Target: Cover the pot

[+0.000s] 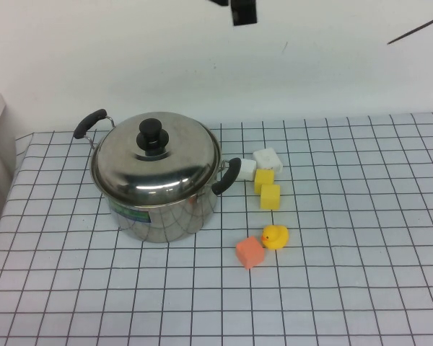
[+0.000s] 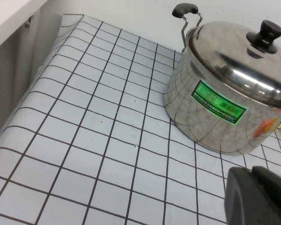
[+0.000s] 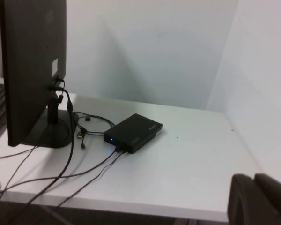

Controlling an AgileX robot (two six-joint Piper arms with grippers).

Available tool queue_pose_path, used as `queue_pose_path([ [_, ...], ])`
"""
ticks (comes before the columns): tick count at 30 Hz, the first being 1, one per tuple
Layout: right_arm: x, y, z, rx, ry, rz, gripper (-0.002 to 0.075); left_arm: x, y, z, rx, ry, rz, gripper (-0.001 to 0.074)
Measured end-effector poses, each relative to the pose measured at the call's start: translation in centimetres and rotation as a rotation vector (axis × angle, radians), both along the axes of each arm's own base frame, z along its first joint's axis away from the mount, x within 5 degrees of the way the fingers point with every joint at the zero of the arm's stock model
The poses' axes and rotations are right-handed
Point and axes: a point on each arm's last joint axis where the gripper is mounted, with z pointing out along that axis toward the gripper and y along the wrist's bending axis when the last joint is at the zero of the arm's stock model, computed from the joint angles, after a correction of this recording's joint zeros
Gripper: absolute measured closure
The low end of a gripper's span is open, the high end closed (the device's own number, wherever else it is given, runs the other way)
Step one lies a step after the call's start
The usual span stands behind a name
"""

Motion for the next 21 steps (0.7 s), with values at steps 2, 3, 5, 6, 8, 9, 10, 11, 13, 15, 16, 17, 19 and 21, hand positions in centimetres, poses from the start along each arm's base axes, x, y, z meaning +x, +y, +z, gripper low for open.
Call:
queue_pose_path([
  [2, -0.8, -0.4, 0.6, -0.003, -0.004, 0.0, 0.0713, 0.0, 0.0, 0.0, 0.0, 0.0, 0.0, 0.0737],
  [3, -1.1, -0.5, 0.7, -0.005, -0.009, 0.001, 0.0713, 0.0, 0.0, 0.0, 0.0, 0.0, 0.0, 0.0737],
  [5, -2.1, -0.9, 1.0, -0.015, -0.019, 0.003, 0.0713, 0.0, 0.0, 0.0, 0.0, 0.0, 0.0, 0.0737],
  [6, -2.6, -1.2, 1.0, -0.021, -0.021, 0.005, 0.0713, 0.0, 0.0, 0.0, 0.0, 0.0, 0.0, 0.0737],
  [8, -3.8, -1.7, 1.1, -0.032, -0.03, 0.008, 0.0713, 0.0, 0.0, 0.0, 0.0, 0.0, 0.0, 0.0738],
  [9, -4.5, -2.0, 1.0, -0.04, -0.028, 0.007, 0.0713, 0.0, 0.0, 0.0, 0.0, 0.0, 0.0, 0.0737],
  [10, -5.0, -2.3, 0.8, -0.045, -0.027, -0.004, 0.0713, 0.0, 0.0, 0.0, 0.002, 0.0, -0.001, 0.0738],
  [11, -5.6, -2.7, 0.5, -0.052, -0.026, -0.024, 0.0713, 0.0, 0.0, 0.0, 0.002, 0.0, -0.001, 0.0737],
  [13, -6.6, -3.4, -0.7, -0.073, -0.011, -0.084, 0.0713, 0.0, 0.0, 0.0, 0.002, 0.0, -0.001, 0.0737],
  [15, -8.1, -4.7, -1.3, -0.084, -0.028, -0.182, 0.0713, 0.0, 0.0, 0.0, 0.002, 0.0, -0.001, 0.0737],
  [16, -8.9, -5.4, -1.8, -0.095, -0.031, -0.236, 0.0714, 0.0, 0.0, 0.0, 0.002, 0.0, -0.001, 0.0737],
  [17, -9.8, -6.1, -2.3, -0.105, -0.035, -0.292, 0.0714, 0.0, 0.0, 0.0, 0.002, 0.0, -0.001, 0.0737],
  [19, -11.5, -7.7, -3.1, -0.12, -0.038, -0.394, 0.0714, 0.0, 0.0, 0.0, 0.002, 0.0, -0.001, 0.0737],
  [21, -13.7, -9.5, -4.0, -0.13, -0.043, -0.501, 0.0714, 0.0, 0.0, 0.0, 0.002, 0.0, -0.001, 0.0737],
])
